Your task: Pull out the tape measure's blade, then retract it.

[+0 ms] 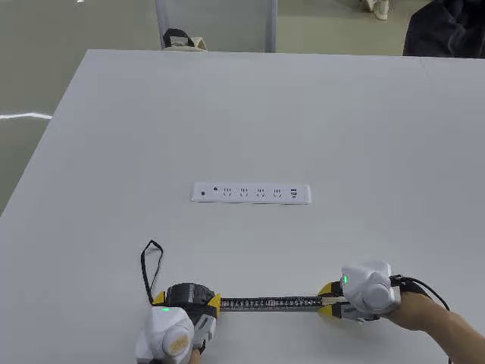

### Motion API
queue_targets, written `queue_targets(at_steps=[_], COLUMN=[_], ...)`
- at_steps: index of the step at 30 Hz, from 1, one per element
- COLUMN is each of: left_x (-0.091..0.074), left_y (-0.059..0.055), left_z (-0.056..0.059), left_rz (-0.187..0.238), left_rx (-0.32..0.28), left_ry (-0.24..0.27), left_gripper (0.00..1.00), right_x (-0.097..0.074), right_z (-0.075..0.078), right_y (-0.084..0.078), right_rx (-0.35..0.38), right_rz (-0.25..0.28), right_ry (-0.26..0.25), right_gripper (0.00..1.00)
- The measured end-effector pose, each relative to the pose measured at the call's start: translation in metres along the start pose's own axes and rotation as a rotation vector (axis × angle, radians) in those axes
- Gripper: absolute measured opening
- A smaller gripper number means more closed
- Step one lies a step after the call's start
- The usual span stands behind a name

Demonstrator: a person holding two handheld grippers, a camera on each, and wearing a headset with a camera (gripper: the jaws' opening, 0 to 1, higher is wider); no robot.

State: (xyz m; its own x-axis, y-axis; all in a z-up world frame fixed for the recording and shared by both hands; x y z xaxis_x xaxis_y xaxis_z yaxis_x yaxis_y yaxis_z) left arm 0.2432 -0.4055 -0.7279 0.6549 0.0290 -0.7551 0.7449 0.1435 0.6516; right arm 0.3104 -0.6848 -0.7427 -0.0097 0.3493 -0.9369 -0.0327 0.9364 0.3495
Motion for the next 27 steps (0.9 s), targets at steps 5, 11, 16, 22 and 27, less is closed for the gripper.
queue_targets(at_steps=[5, 11, 16, 22, 27], left_x=[0.004, 0.004, 0.004, 0.003, 0.0], left_y=[-0.002, -0.001, -0.002, -0.002, -0.001], left_z=[-0.002, -0.002, -0.003, -0.003, -0.002], left_rz=[0.0, 0.0, 0.002, 0.001, 0.001], left_rx=[-0.005, -0.007, -0.01, -0.011, -0.029], left_ry=[0.0, -0.002, -0.005, -0.007, -0.01], left_gripper=[0.63, 0.63, 0.63, 0.63, 0.63], right_x=[0.0, 0.002, 0.003, 0.007, 0.009], right_z=[-0.001, -0.001, -0.002, -0.002, -0.002], right_y=[0.004, 0.007, 0.011, 0.016, 0.019], right_rx=[-0.002, -0.003, -0.004, -0.009, -0.009], right_rz=[0.003, 0.004, 0.006, 0.008, 0.011], right_ry=[0.003, 0.005, 0.007, 0.012, 0.016], right_gripper=[0.12, 0.12, 0.12, 0.12, 0.12])
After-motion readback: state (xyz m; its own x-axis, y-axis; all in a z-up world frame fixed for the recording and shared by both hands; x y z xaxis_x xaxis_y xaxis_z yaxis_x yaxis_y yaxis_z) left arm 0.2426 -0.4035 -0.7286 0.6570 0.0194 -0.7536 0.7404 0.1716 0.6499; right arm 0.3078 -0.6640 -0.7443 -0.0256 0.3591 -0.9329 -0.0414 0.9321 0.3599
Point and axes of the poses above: the centre of the closed fingertips' face, and the gripper's own axes: x roughly forward along the fingers, z roughly to its right, y roughly out of its top, the point moved 5 cm from there along -x, roughly backward along the fingers, and after that the axes turned 15 degrees about -z, right-handed, at the moved point
